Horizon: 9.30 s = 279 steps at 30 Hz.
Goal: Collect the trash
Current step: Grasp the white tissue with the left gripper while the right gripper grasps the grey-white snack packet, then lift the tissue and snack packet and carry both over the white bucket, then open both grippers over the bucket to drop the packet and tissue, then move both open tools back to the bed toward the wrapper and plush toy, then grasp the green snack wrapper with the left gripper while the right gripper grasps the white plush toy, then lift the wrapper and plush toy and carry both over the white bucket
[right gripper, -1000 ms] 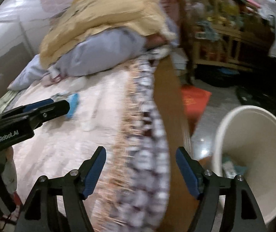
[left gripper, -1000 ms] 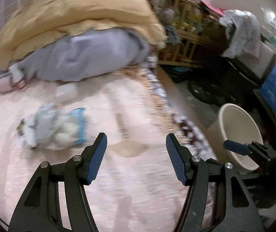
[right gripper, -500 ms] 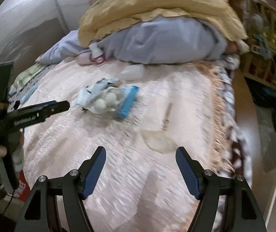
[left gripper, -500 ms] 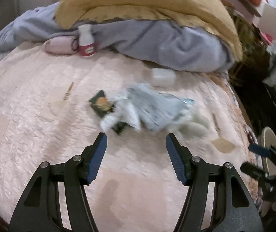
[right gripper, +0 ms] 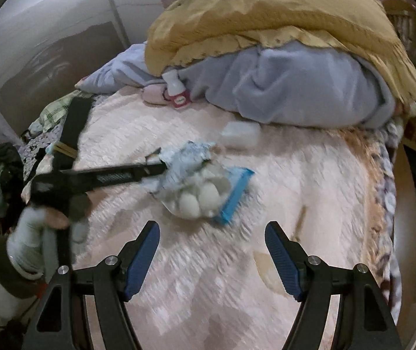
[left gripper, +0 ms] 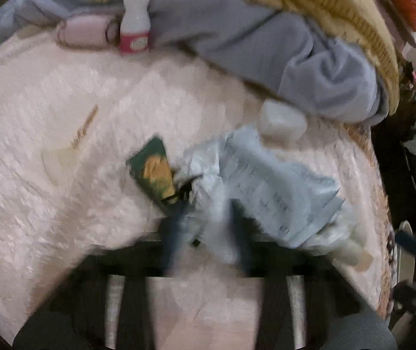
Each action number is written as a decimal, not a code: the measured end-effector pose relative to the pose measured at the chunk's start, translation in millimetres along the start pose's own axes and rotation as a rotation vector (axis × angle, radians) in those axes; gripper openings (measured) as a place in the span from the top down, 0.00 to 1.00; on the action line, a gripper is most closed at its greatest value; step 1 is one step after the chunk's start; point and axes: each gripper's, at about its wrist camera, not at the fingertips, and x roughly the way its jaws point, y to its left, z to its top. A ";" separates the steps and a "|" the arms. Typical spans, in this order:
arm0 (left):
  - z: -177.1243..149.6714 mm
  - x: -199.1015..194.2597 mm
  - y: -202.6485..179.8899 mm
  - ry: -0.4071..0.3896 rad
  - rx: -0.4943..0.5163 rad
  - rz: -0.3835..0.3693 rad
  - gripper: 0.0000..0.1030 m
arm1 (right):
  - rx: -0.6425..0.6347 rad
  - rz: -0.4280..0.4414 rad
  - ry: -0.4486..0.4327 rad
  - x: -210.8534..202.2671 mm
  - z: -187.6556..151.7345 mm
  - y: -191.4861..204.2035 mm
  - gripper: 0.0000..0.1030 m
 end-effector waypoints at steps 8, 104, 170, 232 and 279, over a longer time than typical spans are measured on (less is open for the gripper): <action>-23.5 -46.9 30.3 -0.045 0.003 -0.065 0.94 | -0.107 0.007 0.012 30.8 36.3 28.8 0.30; -114.4 -88.7 -301.4 -0.020 0.542 -0.300 0.87 | 0.167 -0.390 -0.054 -190.7 -157.9 -130.0 0.53; -79.9 -80.7 -190.4 -0.117 0.366 -0.049 0.40 | 0.186 -0.280 -0.022 -122.3 -122.3 -90.6 0.23; -86.3 -92.0 -104.6 -0.072 0.201 -0.142 0.92 | -0.048 0.030 -0.029 -60.3 -64.9 3.5 0.72; -121.2 -78.7 -312.8 -0.022 0.549 -0.293 0.92 | 0.207 -0.255 -0.152 -198.5 -142.6 -127.1 0.71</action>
